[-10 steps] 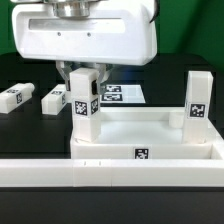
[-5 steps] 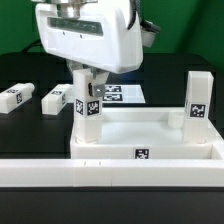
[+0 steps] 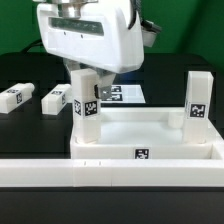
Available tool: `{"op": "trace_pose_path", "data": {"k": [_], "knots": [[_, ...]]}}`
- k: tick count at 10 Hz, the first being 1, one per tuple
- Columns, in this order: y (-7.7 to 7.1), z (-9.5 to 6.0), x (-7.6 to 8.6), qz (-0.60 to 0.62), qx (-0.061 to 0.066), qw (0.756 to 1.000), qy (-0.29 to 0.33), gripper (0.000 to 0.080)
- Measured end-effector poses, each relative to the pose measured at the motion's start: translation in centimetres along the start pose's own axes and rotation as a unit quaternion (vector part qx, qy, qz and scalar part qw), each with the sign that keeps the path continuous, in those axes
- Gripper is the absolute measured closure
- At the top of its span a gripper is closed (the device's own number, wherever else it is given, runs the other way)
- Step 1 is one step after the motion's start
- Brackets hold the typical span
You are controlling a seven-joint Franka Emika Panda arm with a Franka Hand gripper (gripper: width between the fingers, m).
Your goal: Assemble desk
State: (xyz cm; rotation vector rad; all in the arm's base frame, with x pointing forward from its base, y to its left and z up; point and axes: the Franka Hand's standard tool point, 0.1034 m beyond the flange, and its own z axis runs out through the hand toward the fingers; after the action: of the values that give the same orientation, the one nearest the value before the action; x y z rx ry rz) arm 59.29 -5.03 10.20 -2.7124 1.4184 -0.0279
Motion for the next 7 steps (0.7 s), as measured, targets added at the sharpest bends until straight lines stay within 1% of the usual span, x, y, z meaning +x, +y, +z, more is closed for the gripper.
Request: {"op": "trace_pose_path", "data": {"k": [1, 2, 4, 5, 6, 7], "knots": [[-0.01, 0.00, -0.01, -0.033, 0.000, 0.999, 0.000, 0.0177], [-0.01, 0.01, -0.01, -0.084, 0.000, 0.996, 0.000, 0.0158], [0.00, 0.01, -0.01, -0.152, 0.000, 0.988, 0.000, 0.0151], [0.03, 0.02, 0.02, -0.216, -0.003, 0.976, 0.001, 0.0151], [0.06, 0.07, -0.01, -0.278, -0.011, 0.960, 0.005, 0.0151], [0.13, 0.12, 0.03, -0.332, -0.014, 0.943, 0.004, 0.0151]]}}
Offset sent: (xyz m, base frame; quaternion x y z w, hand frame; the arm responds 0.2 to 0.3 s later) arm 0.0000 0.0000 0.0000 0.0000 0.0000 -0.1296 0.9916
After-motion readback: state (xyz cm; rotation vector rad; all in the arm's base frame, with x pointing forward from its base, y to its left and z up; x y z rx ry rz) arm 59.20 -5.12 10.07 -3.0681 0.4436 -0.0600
